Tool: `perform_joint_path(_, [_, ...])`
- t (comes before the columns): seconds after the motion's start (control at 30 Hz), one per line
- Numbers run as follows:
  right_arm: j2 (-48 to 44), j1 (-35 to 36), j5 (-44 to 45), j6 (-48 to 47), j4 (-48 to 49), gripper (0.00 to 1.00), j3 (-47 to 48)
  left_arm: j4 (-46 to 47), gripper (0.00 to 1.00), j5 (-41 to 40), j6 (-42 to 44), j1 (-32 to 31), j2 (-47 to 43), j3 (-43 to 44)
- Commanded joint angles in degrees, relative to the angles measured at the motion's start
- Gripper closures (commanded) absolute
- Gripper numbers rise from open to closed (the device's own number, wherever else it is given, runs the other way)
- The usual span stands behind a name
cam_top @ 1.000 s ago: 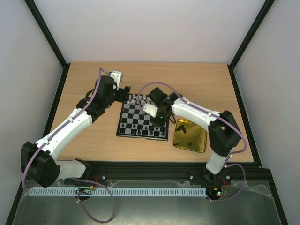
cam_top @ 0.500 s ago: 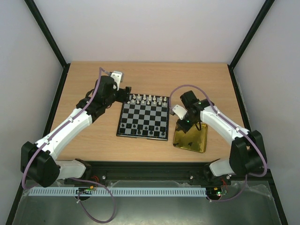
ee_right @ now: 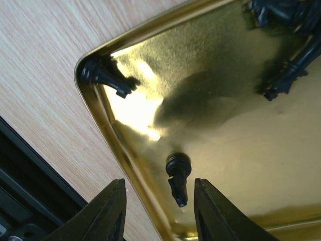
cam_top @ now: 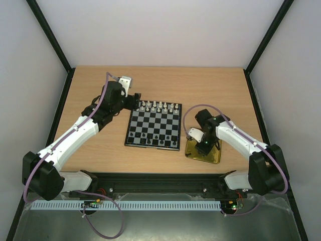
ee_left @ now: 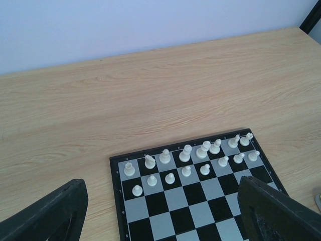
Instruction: Set up the chess pieces on the board
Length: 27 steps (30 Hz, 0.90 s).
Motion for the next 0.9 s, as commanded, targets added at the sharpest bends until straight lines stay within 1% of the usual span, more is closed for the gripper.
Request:
perform_joint_path(0.0, [0.28, -0.10, 1.63, -2.36, -3.83, 0.62, -2.21, -0.69, 0.15, 0.85, 0.20, 0.15, 0.40, 1.44])
perform_joint_path(0.27, [1.13, -0.11, 4.16, -3.01, -1.37, 0.63, -5.62, -0.73, 0.15, 1.28, 0.13, 0.15, 0.53, 1.48])
perform_joint_path(0.57, [3.50, -0.12, 6.88, -1.46, 3.23, 0.81, -6.66, -0.78, 0.15, 1.46, 0.12, 0.09, 0.80, 1.49])
perform_joint_path(0.73, [3.77, -0.12, 7.44, -1.26, 4.47, 0.92, -6.34, -0.78, 0.15, 1.46, 0.12, 0.06, 0.84, 1.45])
perform_joint_path(0.87, [4.04, -0.17, 7.52, -1.18, 4.68, 0.98, -5.99, -0.78, 0.15, 1.55, 0.12, 0.06, 0.81, 1.46])
